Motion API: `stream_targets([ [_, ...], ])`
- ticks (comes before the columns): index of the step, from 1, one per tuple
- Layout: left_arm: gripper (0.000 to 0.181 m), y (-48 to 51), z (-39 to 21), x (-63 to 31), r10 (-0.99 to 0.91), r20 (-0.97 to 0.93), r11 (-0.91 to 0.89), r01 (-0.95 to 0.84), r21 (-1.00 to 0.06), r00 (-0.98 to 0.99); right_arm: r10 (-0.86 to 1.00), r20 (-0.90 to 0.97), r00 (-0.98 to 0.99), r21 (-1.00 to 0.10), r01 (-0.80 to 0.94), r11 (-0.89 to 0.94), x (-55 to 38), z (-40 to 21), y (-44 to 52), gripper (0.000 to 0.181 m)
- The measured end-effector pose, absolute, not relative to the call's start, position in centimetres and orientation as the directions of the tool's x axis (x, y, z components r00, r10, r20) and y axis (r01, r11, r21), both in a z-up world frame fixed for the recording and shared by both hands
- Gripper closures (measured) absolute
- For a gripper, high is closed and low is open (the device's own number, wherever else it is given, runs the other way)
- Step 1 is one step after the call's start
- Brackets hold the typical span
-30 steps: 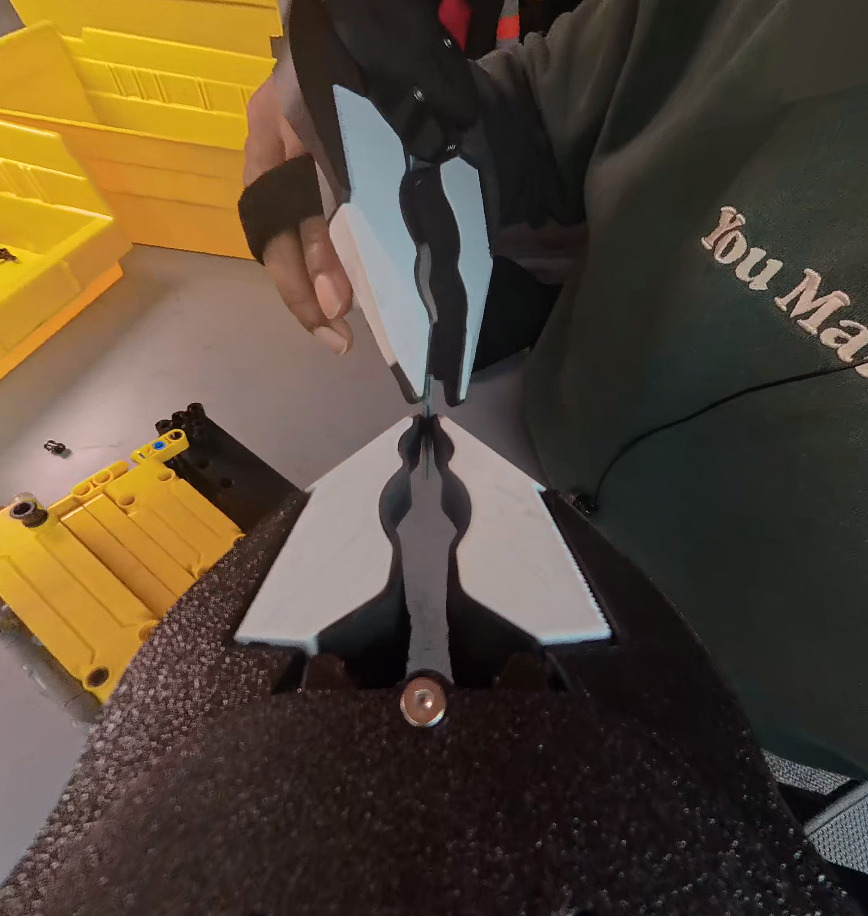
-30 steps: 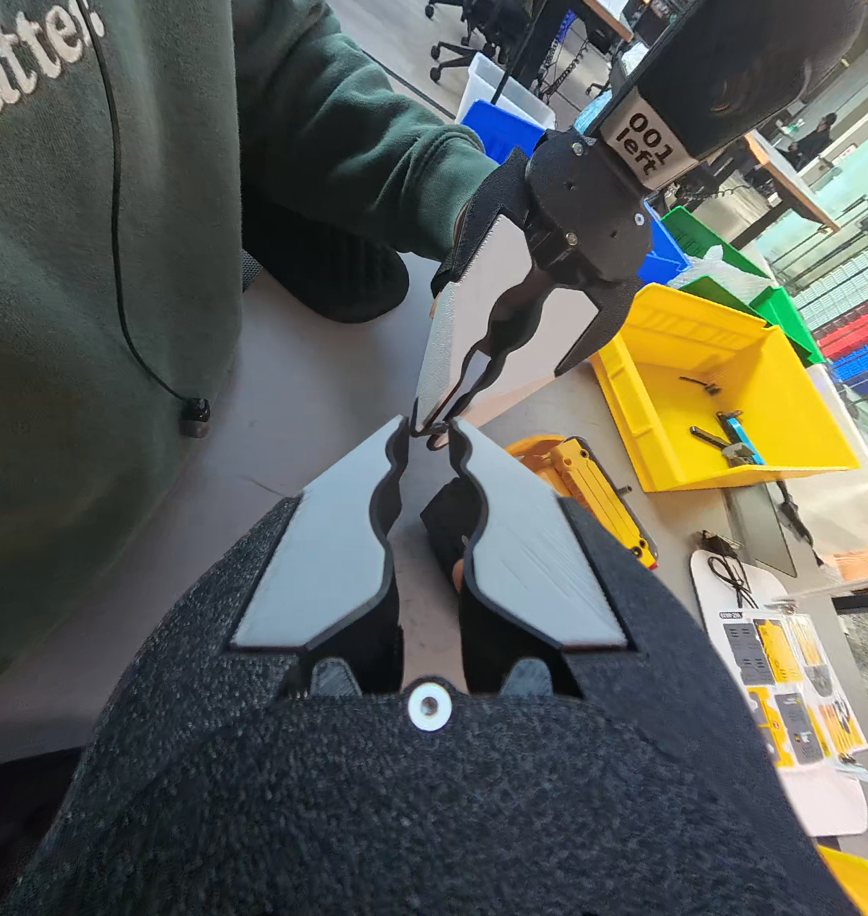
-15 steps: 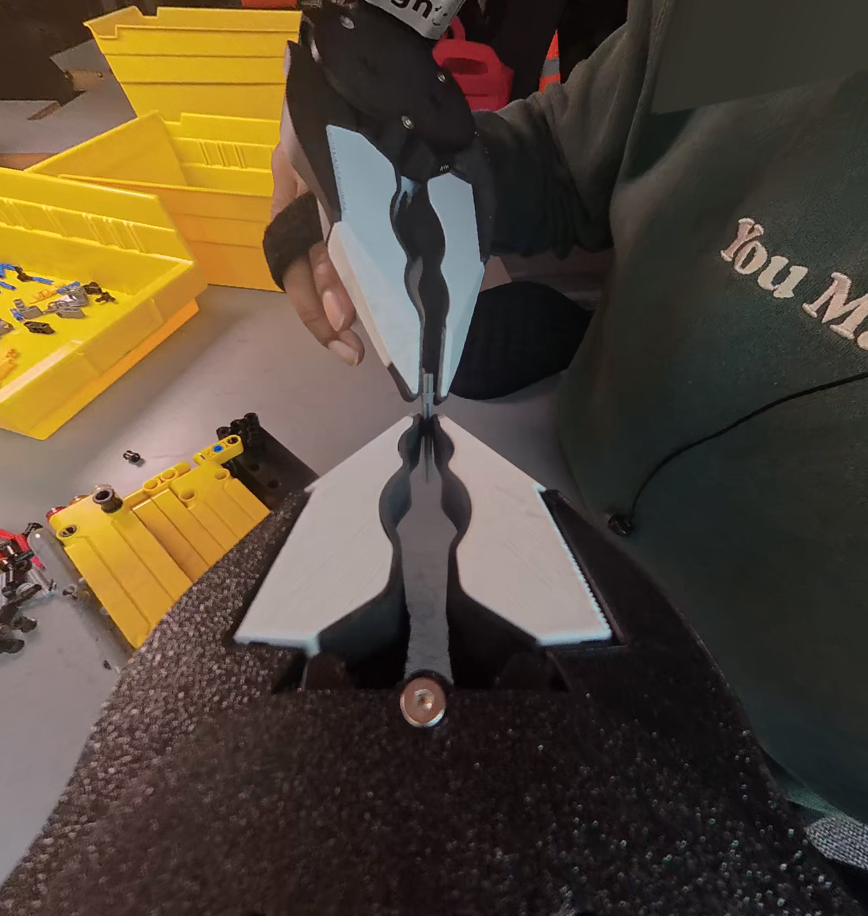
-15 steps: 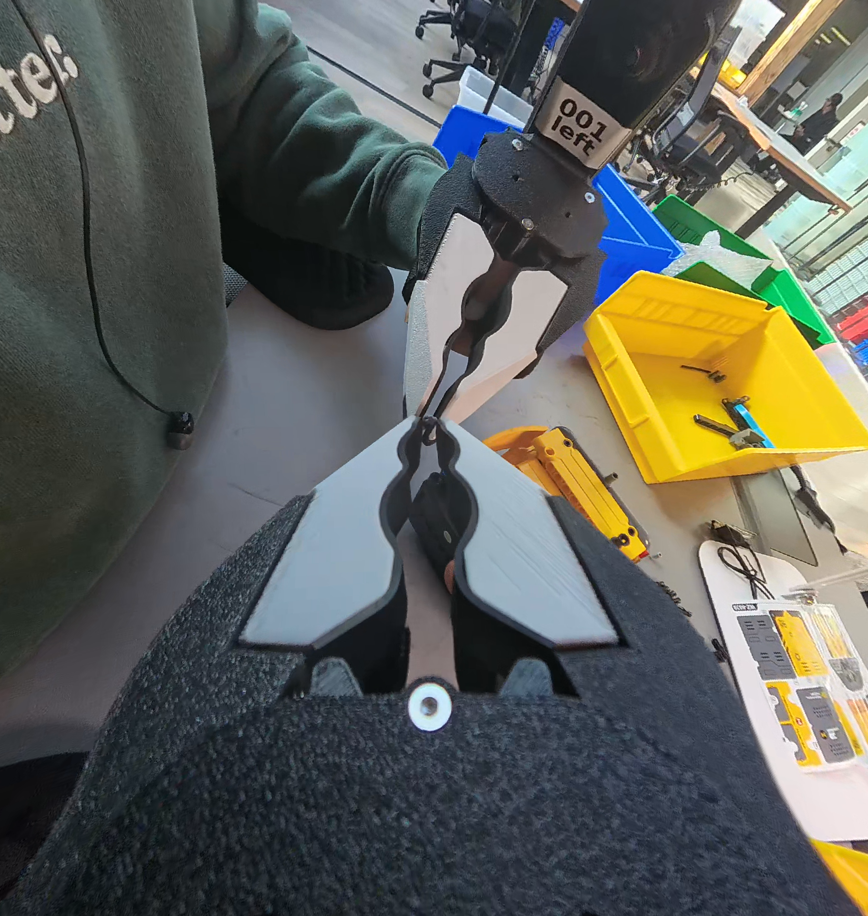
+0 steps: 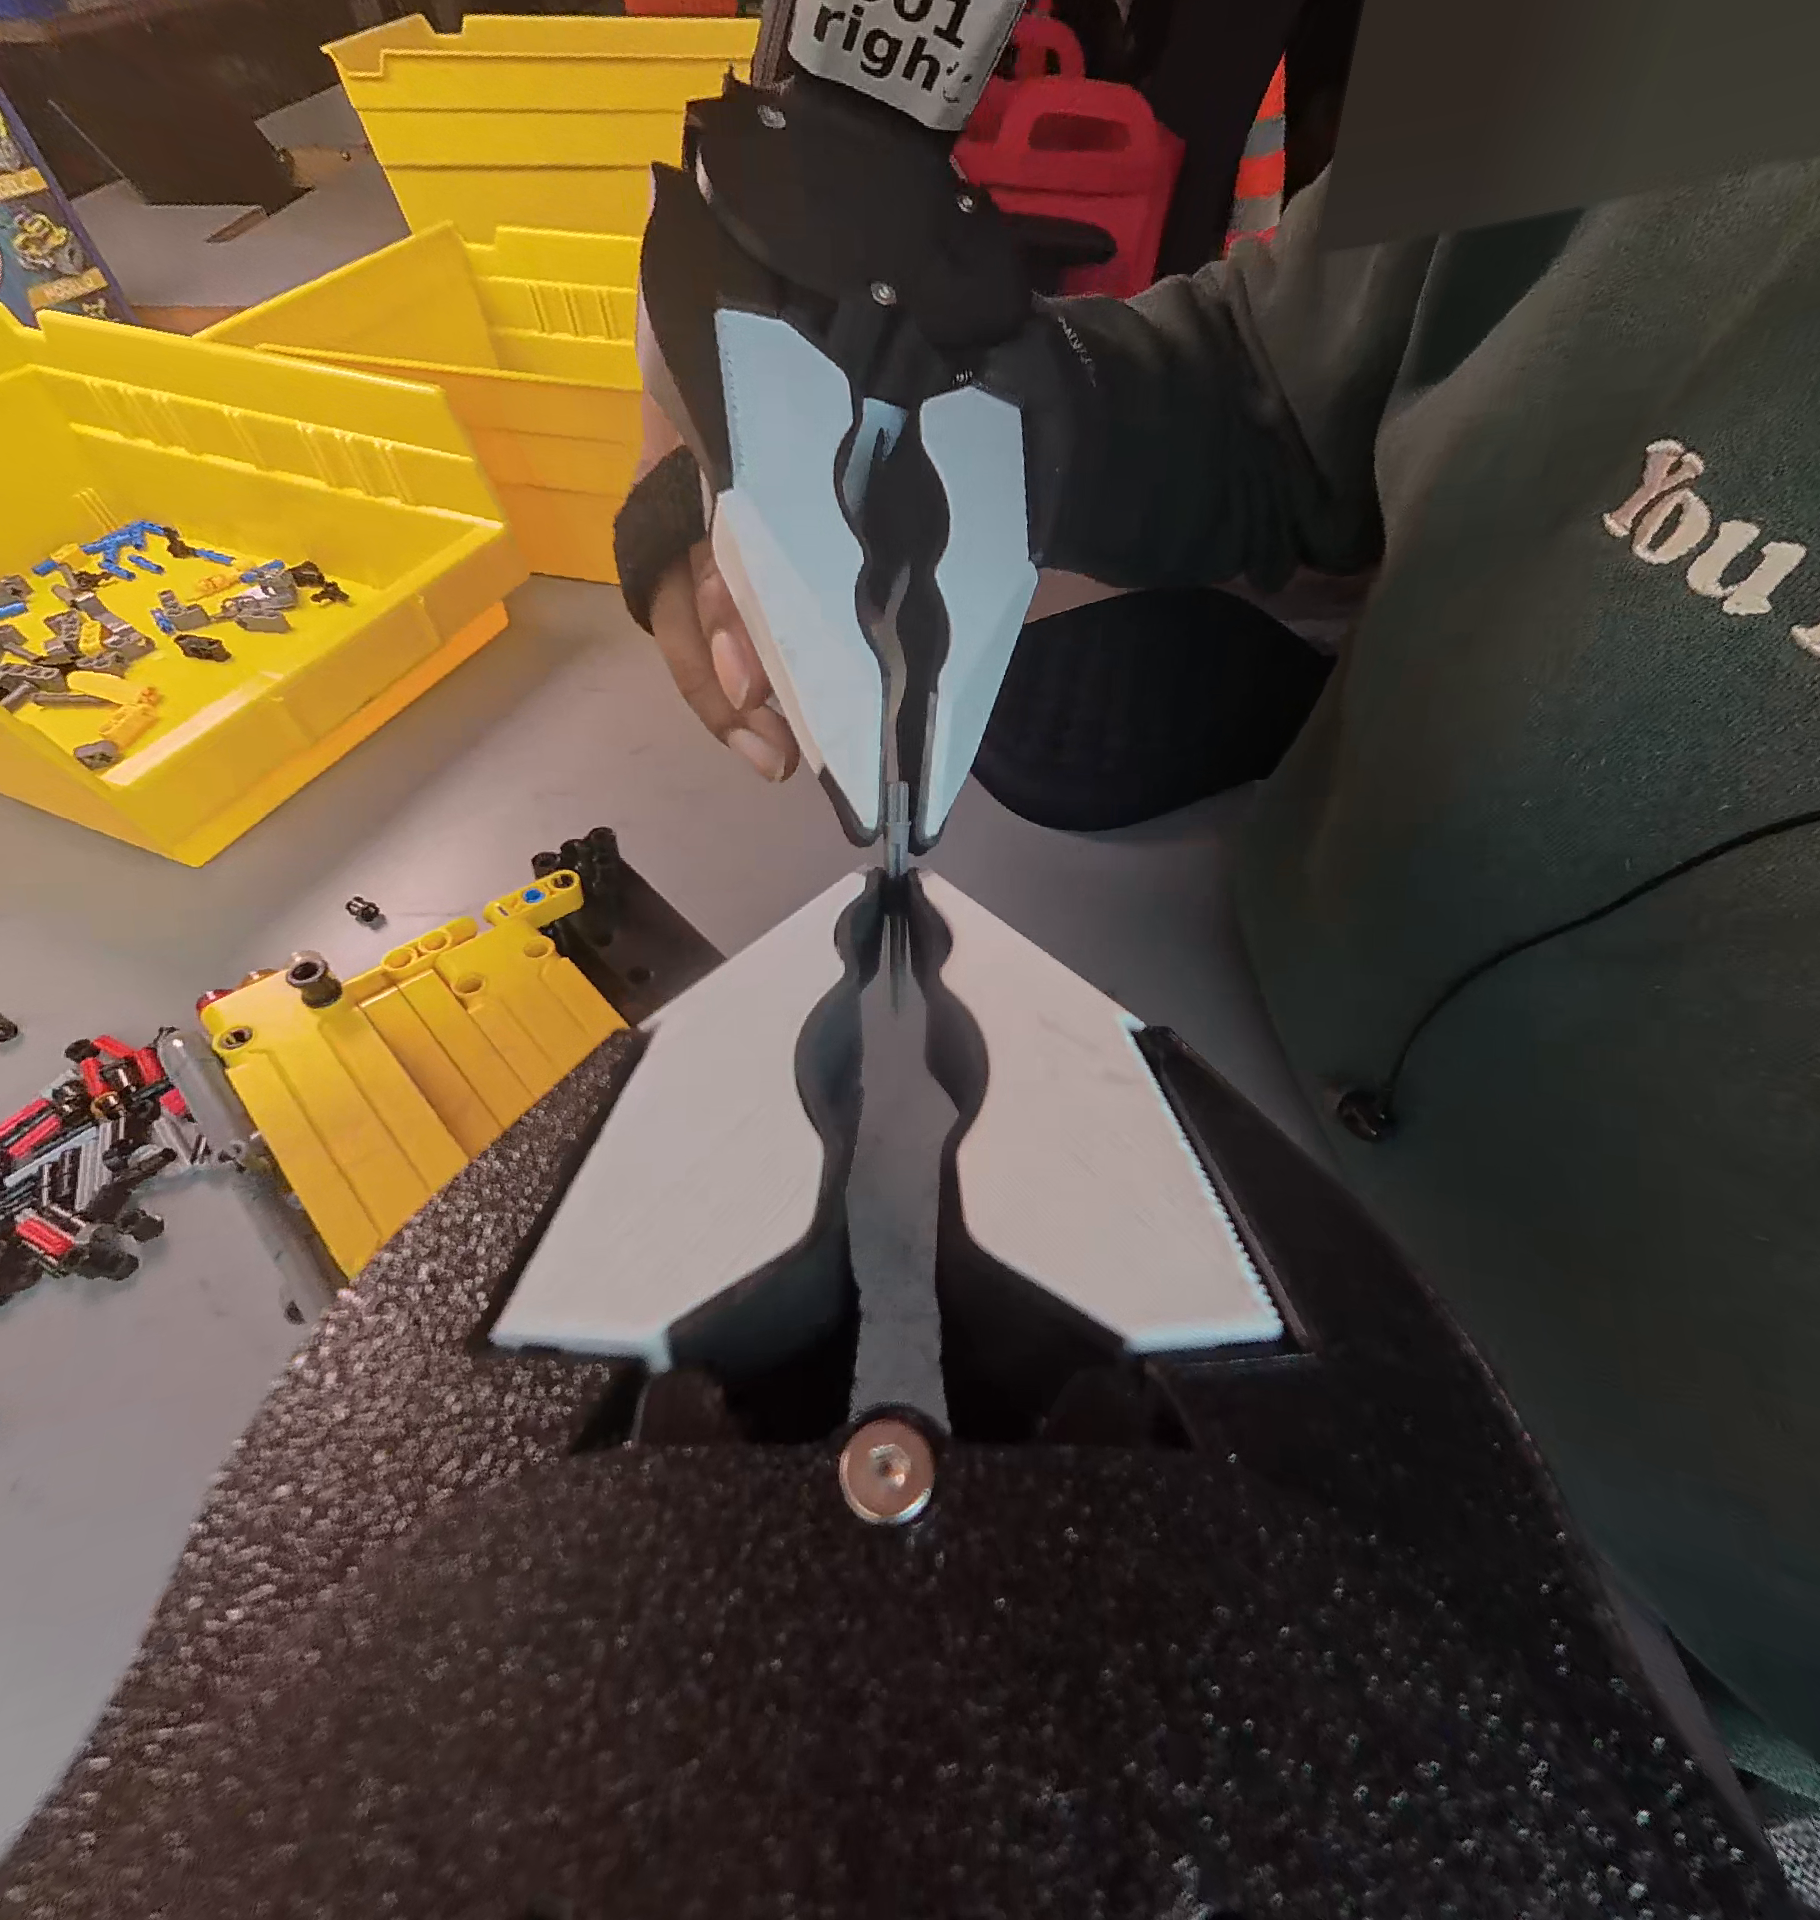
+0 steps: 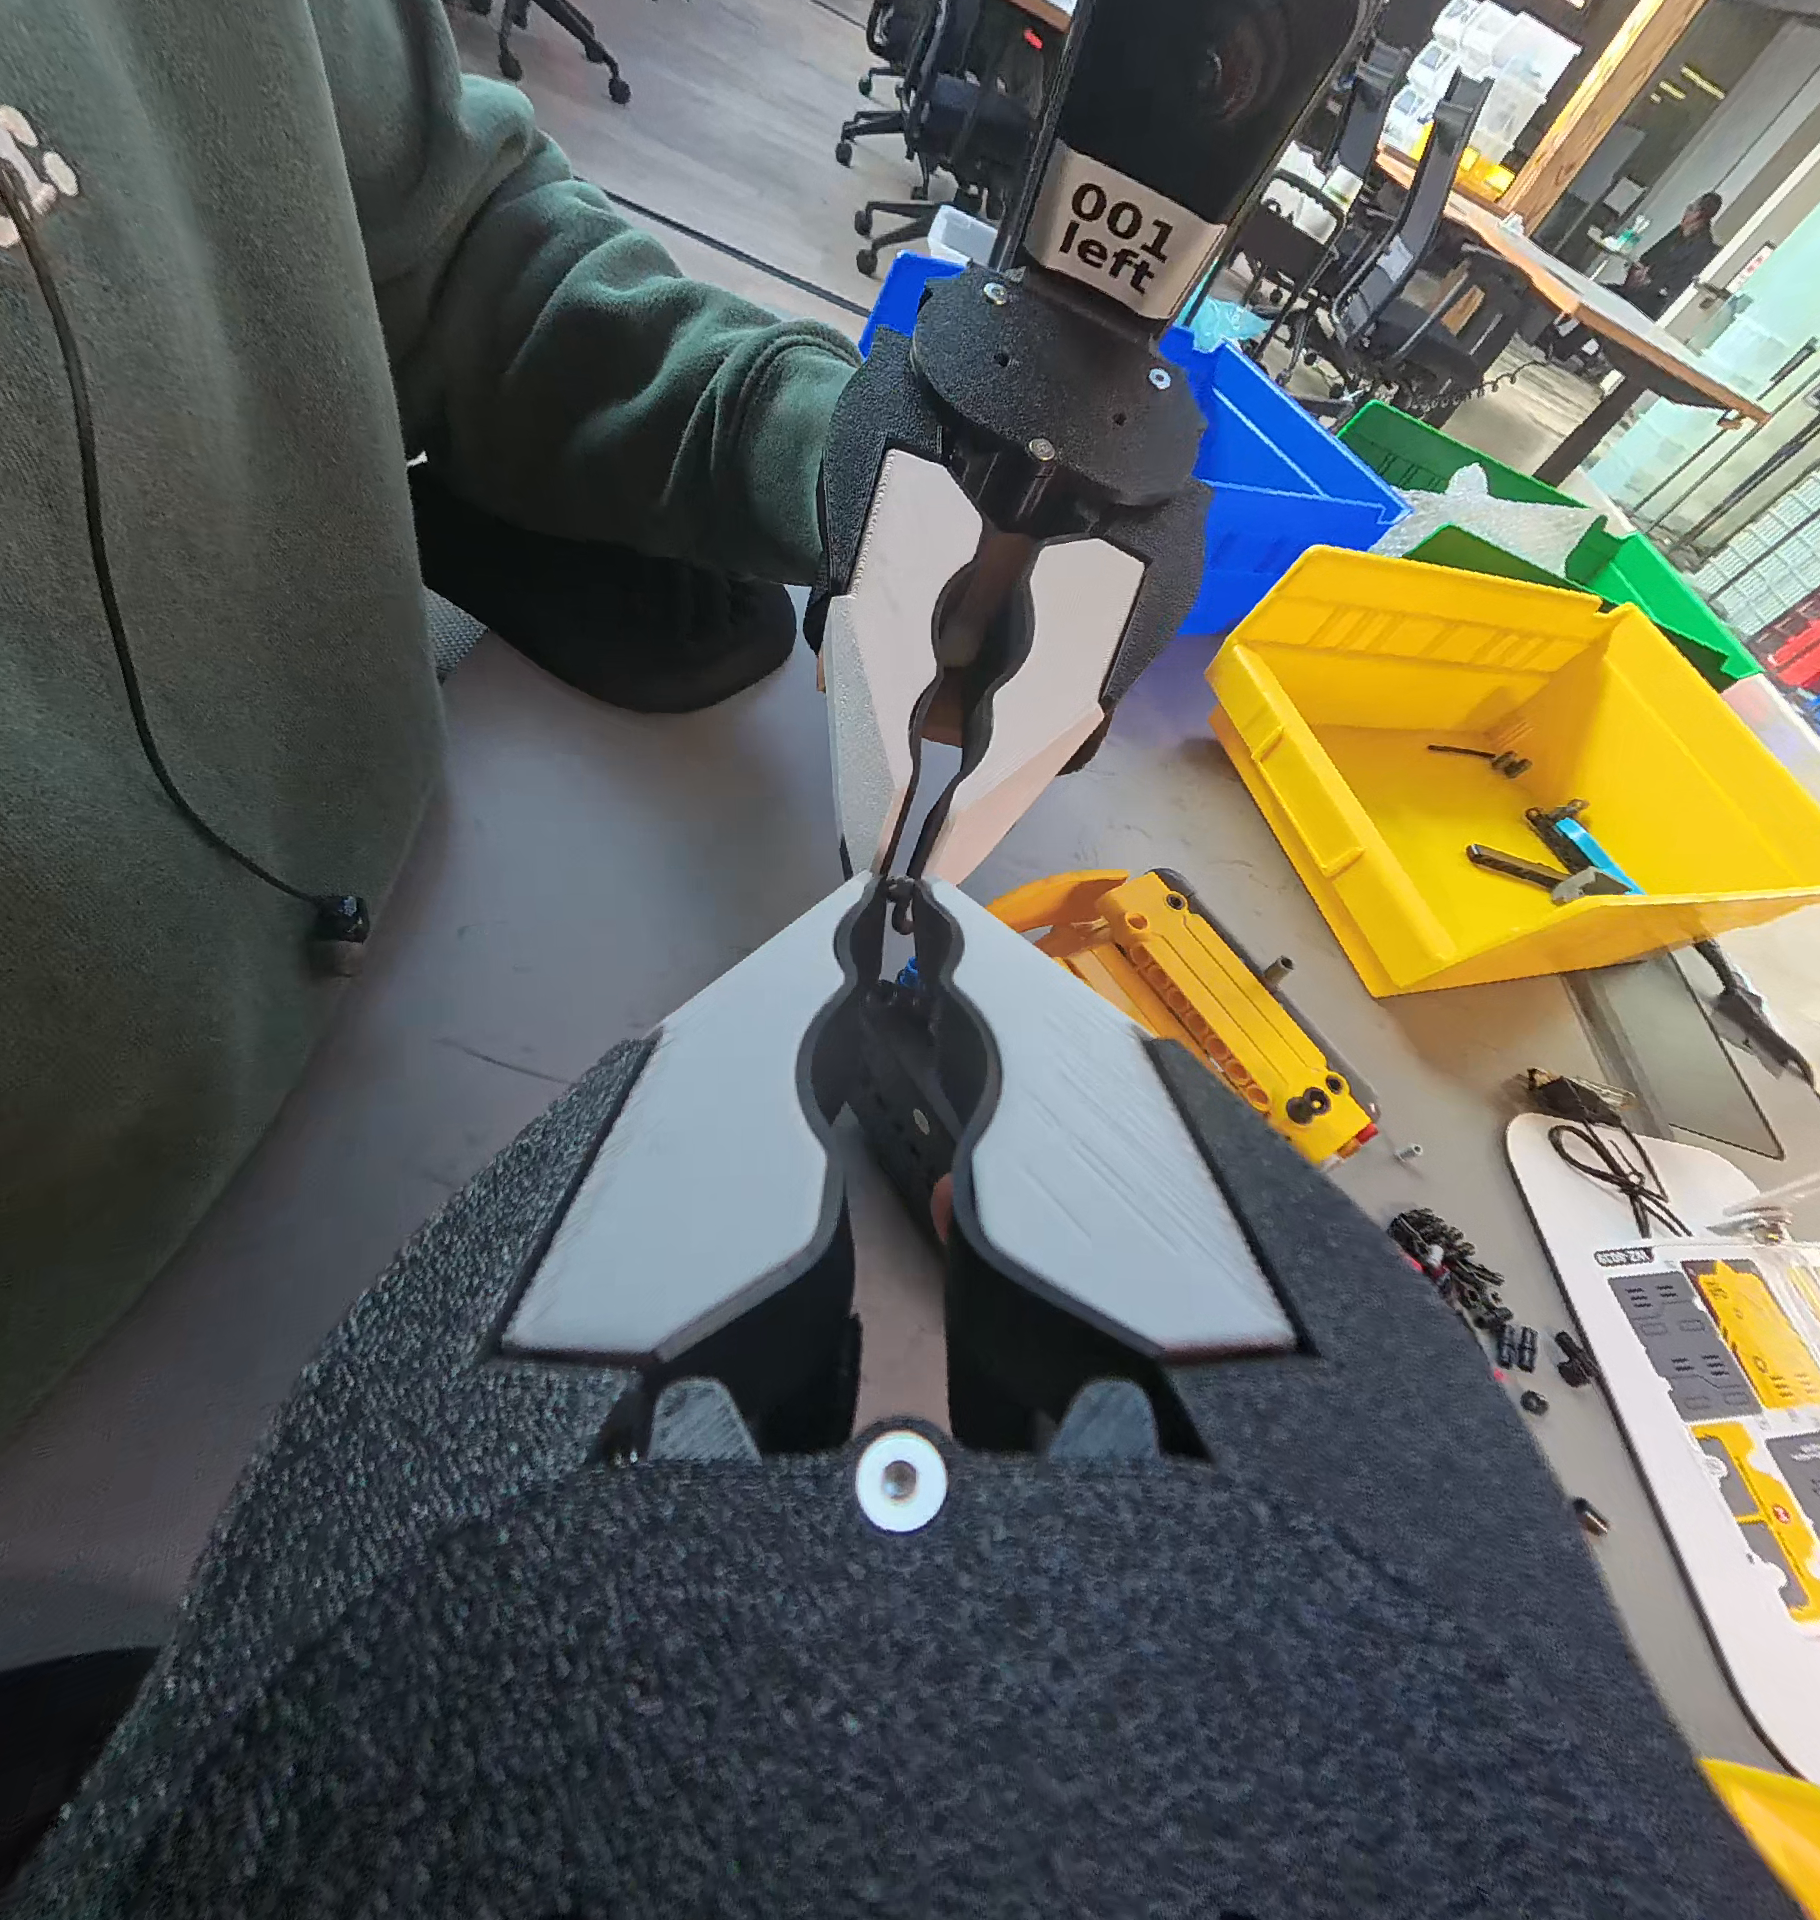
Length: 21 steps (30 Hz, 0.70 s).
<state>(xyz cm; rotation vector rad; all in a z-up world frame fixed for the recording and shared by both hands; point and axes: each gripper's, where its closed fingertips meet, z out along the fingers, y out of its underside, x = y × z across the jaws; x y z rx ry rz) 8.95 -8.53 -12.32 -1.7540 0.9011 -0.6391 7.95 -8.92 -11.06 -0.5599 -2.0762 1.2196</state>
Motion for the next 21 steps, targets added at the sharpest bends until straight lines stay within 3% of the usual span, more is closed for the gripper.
stream_targets([
  [8,0.166,-8.2,-10.2,8.5,-0.779,0.030,-0.140,-0.127,-0.982,0.626,0.727,0.228,-0.647,-0.971,-0.091,0.223,7.9,-7.1,-8.0,0.177],
  [14,0.178,-7.7,-8.8,8.5,-0.738,0.020,-0.097,-0.077,-0.992,0.675,0.744,0.172,-0.646,-0.985,-0.129,0.116,7.9,-6.2,-7.7,0.177],
  [21,0.179,-7.5,-8.5,8.0,-0.729,0.052,-0.089,-0.019,-0.996,0.683,0.760,0.145,-0.634,-0.989,-0.103,0.103,7.5,-7.1,-7.2,0.177],
])
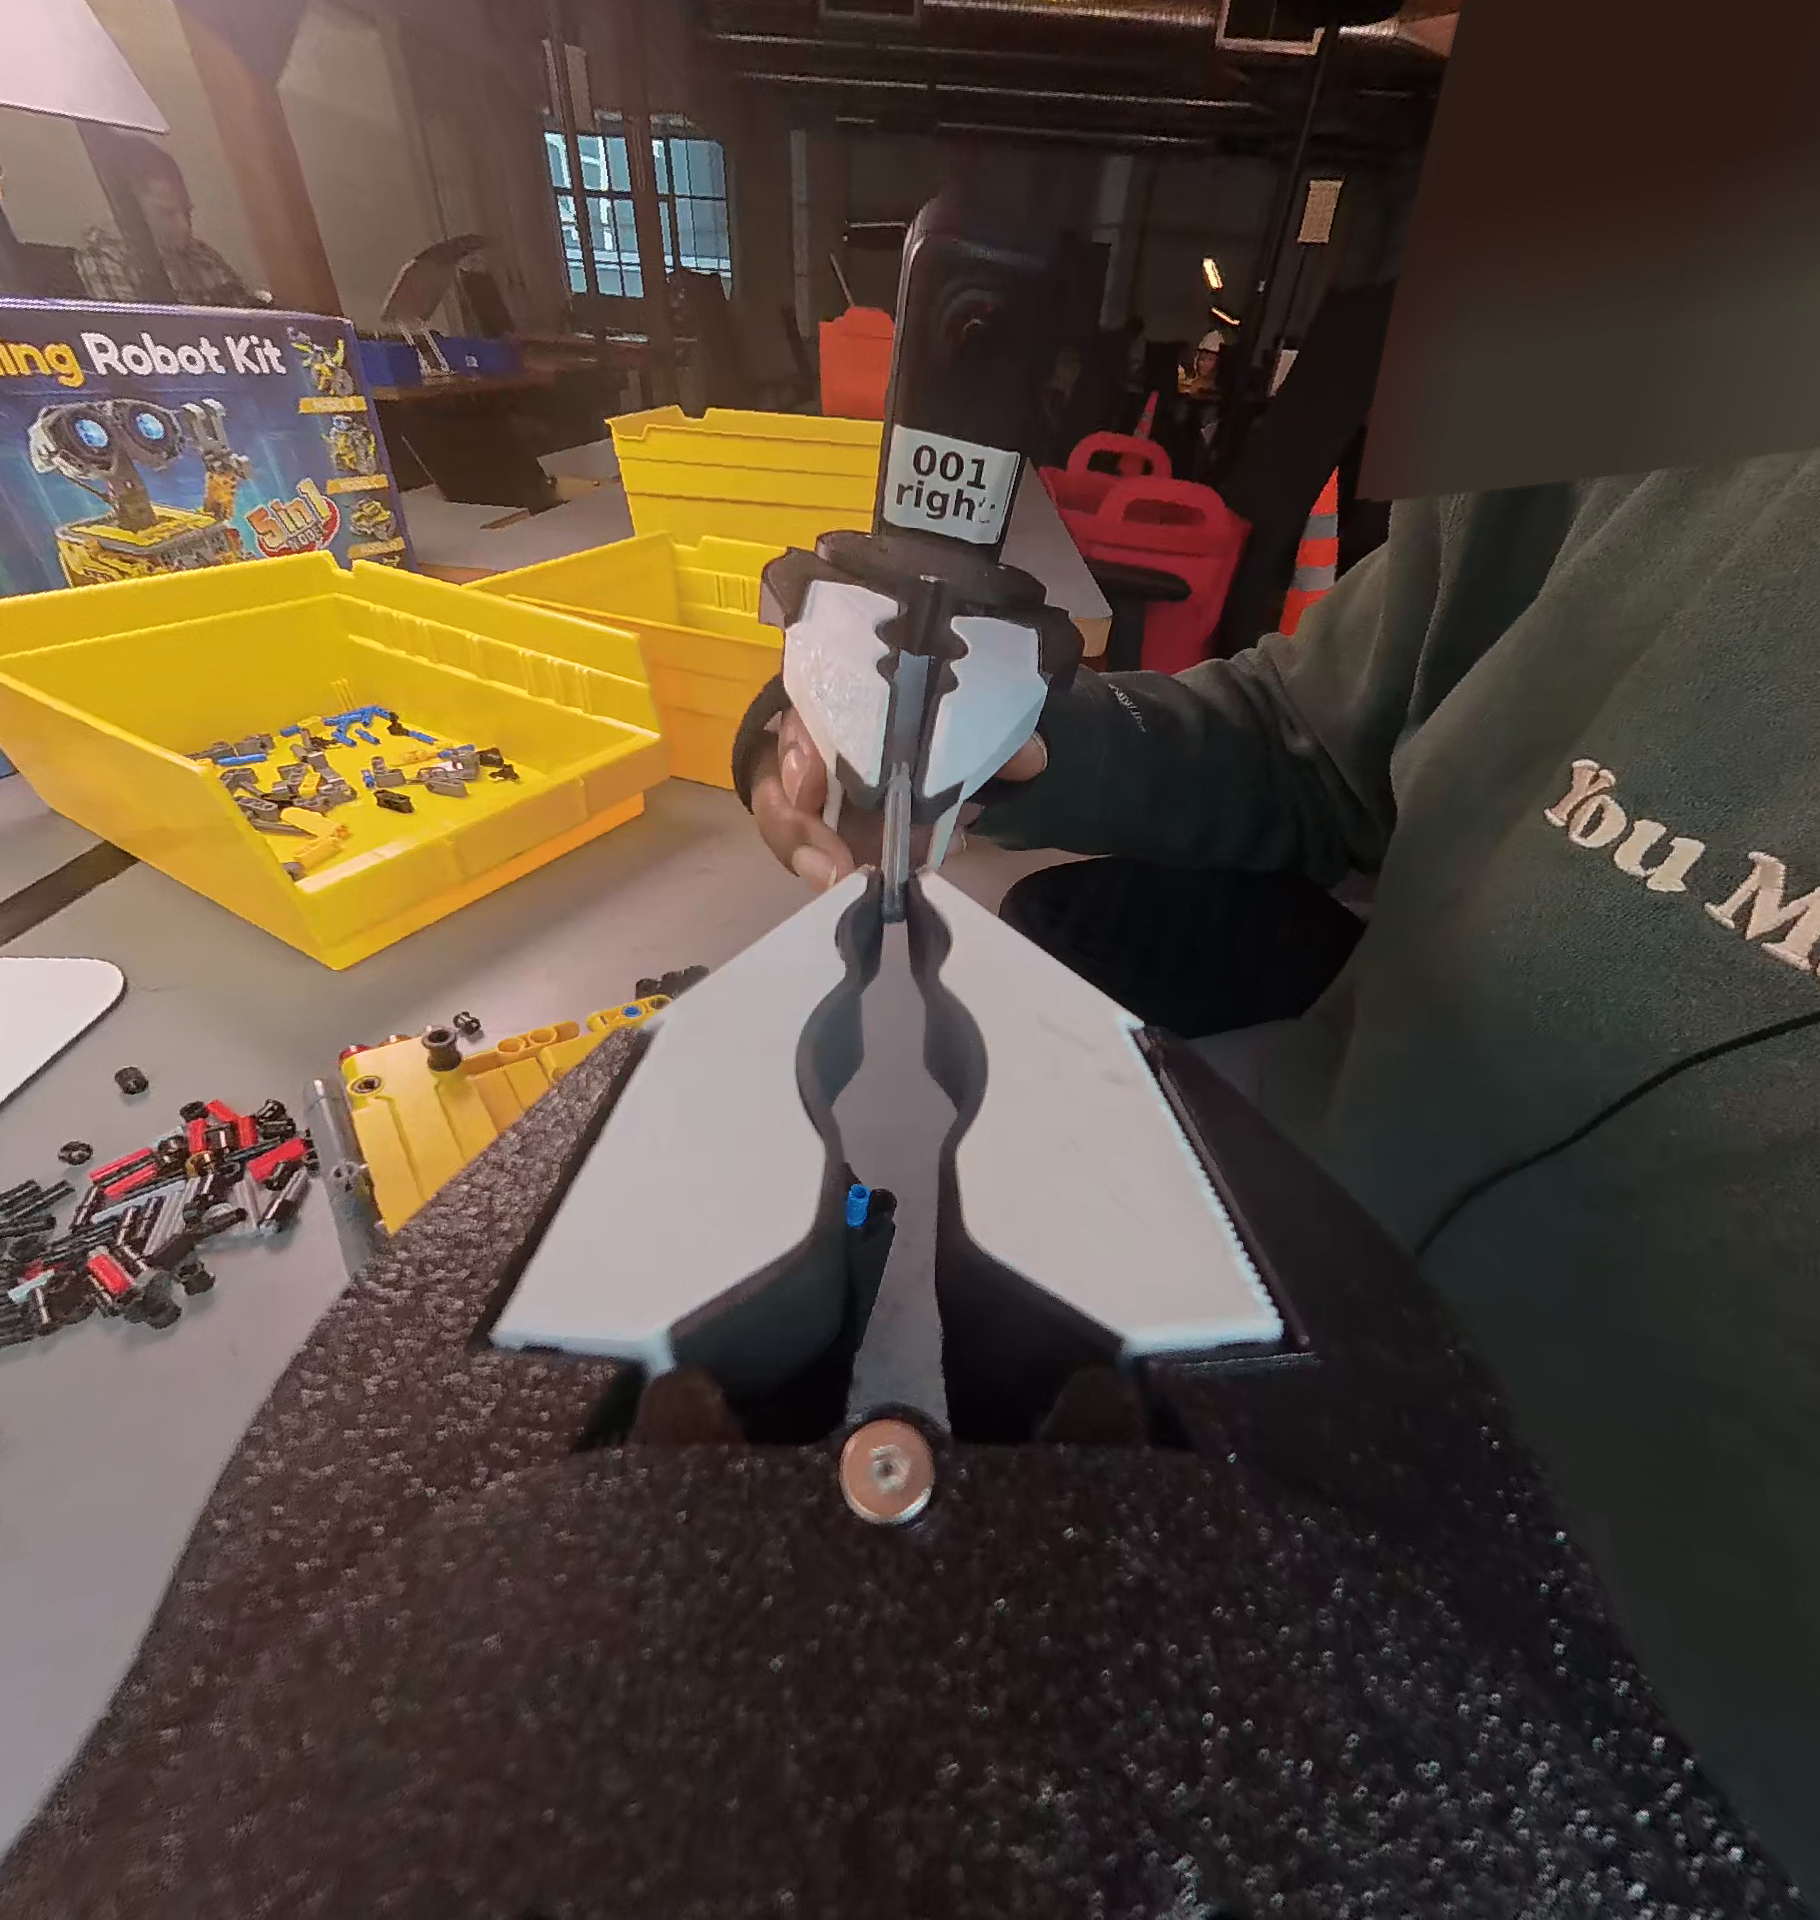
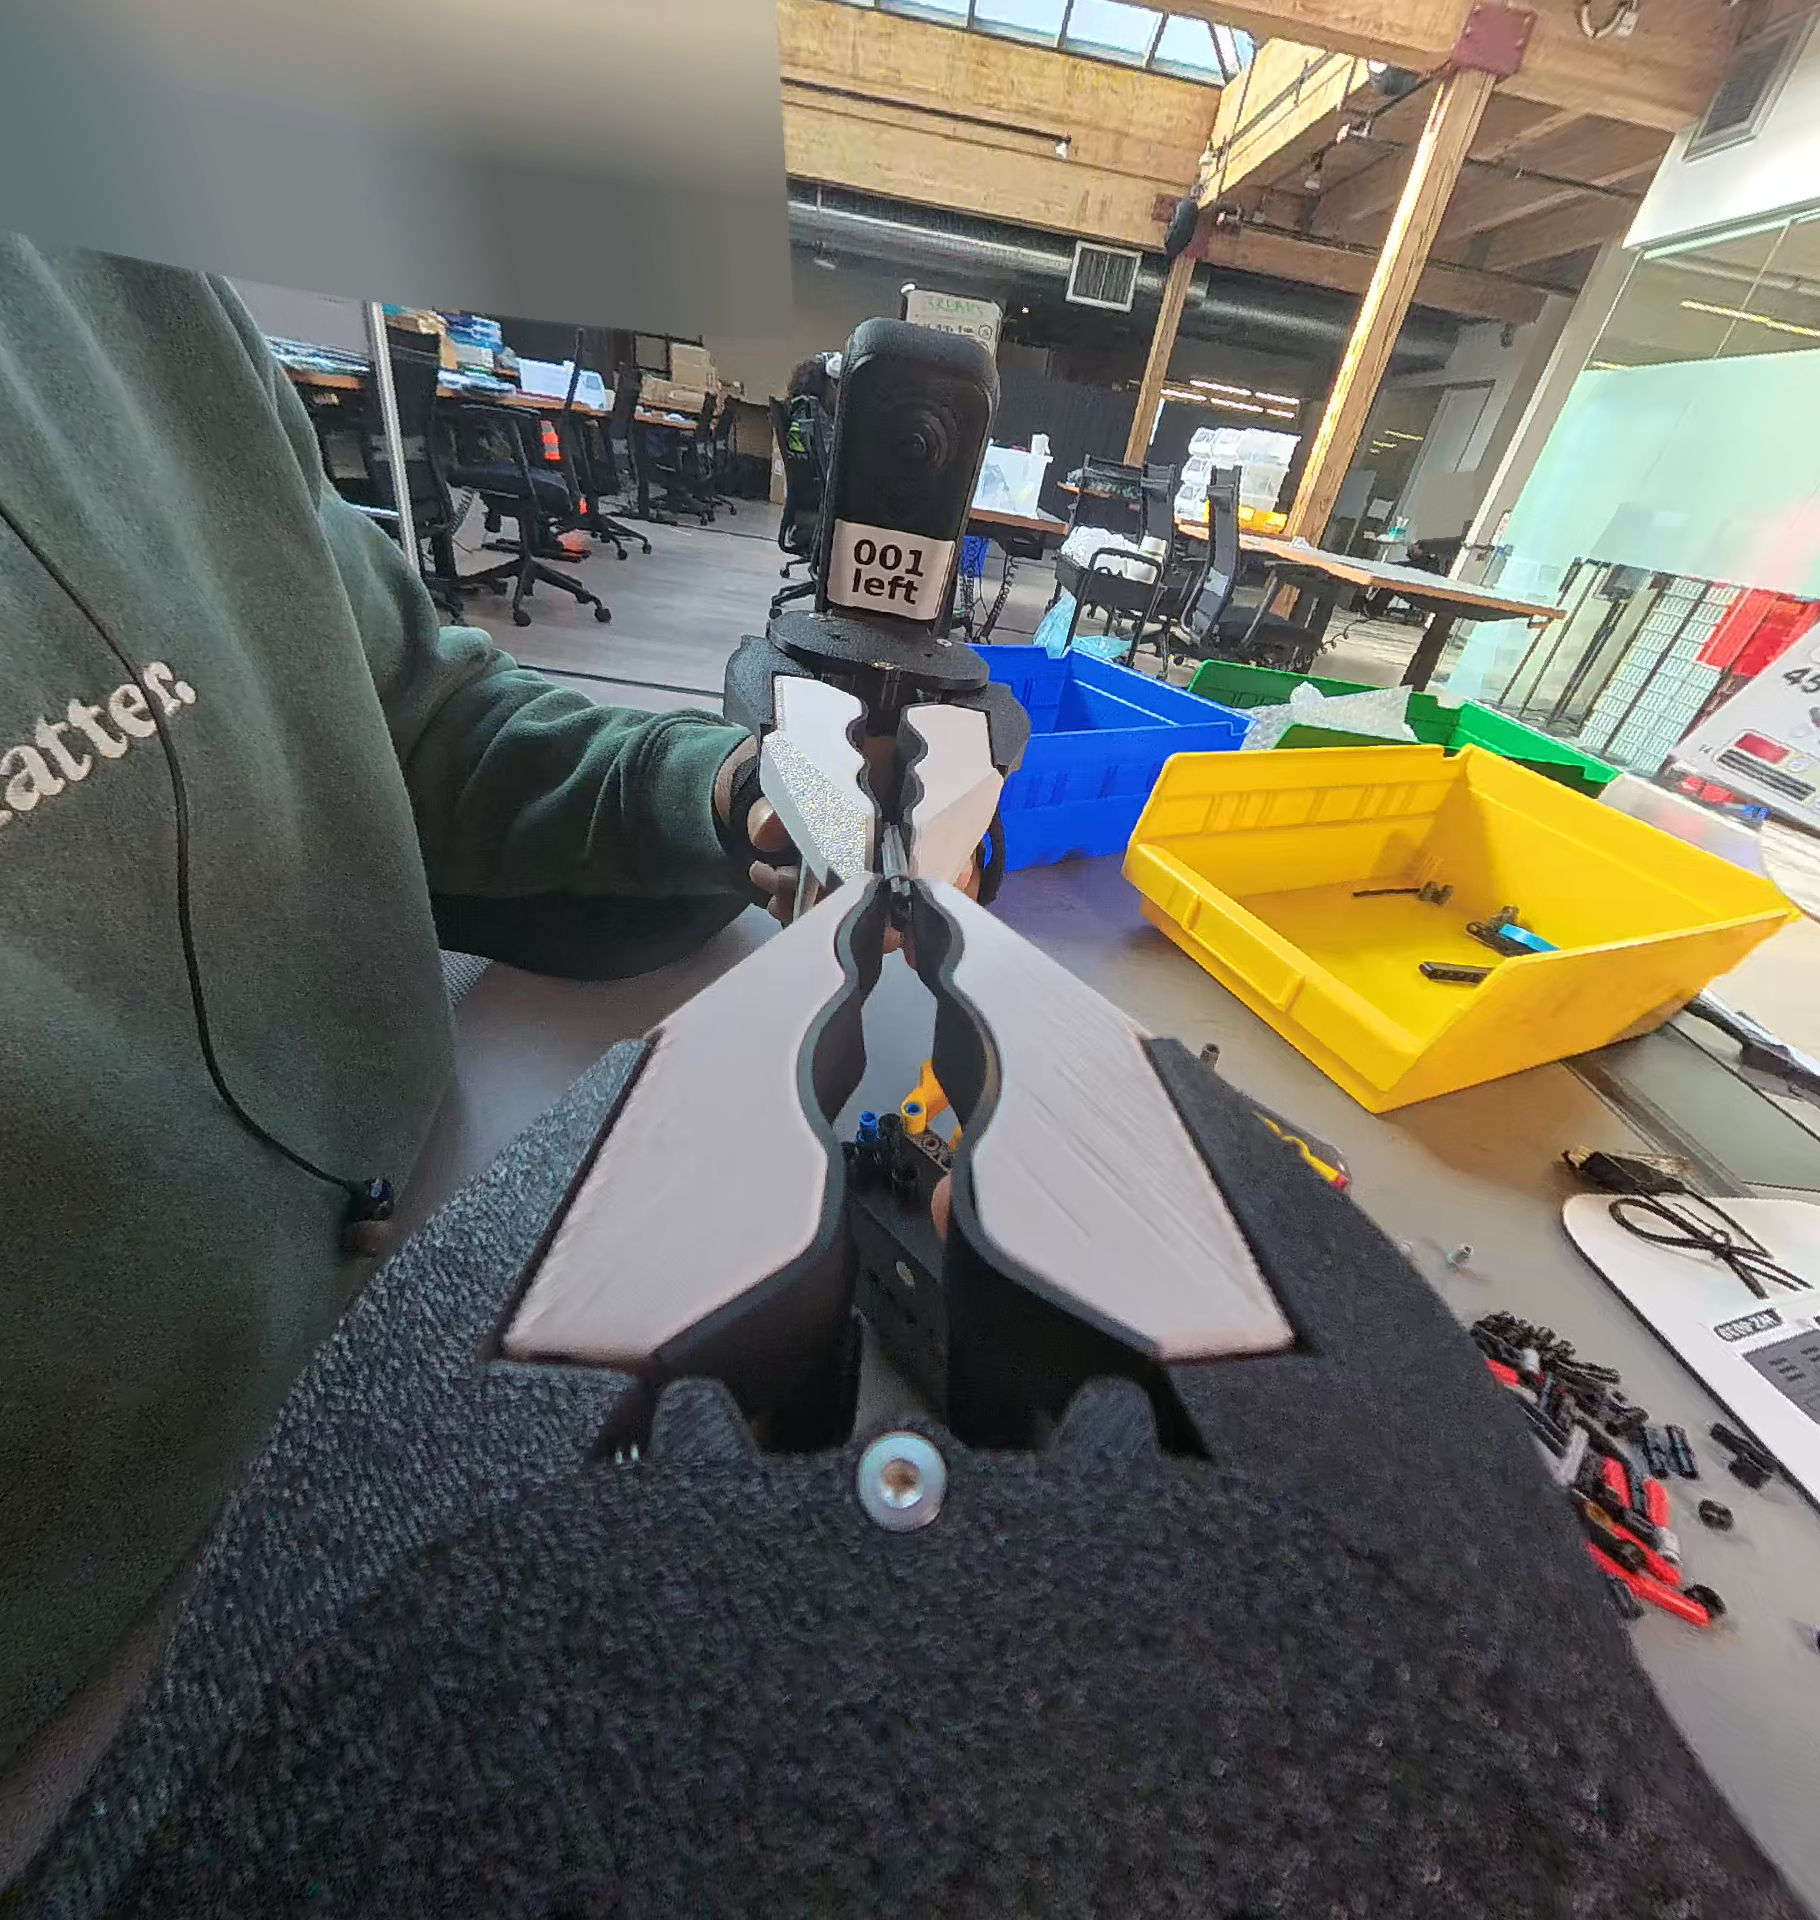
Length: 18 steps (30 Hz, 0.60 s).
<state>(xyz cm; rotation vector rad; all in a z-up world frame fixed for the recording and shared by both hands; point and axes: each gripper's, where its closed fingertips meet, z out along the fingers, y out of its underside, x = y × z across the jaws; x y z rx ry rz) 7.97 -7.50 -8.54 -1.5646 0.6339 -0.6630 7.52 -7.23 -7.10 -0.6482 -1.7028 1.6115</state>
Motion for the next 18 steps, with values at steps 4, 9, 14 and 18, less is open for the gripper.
stream_targets([
  [4,0.175,-7.3,-8.6,7.6,-0.716,0.060,-0.077,0.006,-0.997,0.696,0.764,0.127,-0.633,-0.992,-0.090,0.090,7.1,-7.7,-7.1,0.177],
  [9,0.177,-7.1,-8.9,7.2,-0.709,0.066,-0.086,0.007,-0.996,0.702,0.769,0.105,-0.631,-0.994,-0.078,0.071,6.8,-8.2,-6.9,0.177],
  [14,0.166,-7.0,-9.4,7.0,-0.706,0.075,-0.096,0.011,-0.995,0.704,0.768,0.074,-0.636,-0.996,-0.083,0.027,6.9,-7.9,-6.6,0.177],
  [18,0.172,-7.0,-9.6,7.2,-0.709,0.074,-0.100,0.004,-0.995,0.702,0.764,0.065,-0.642,-0.996,-0.084,0.014,7.1,-7.8,-6.6,0.177],
])
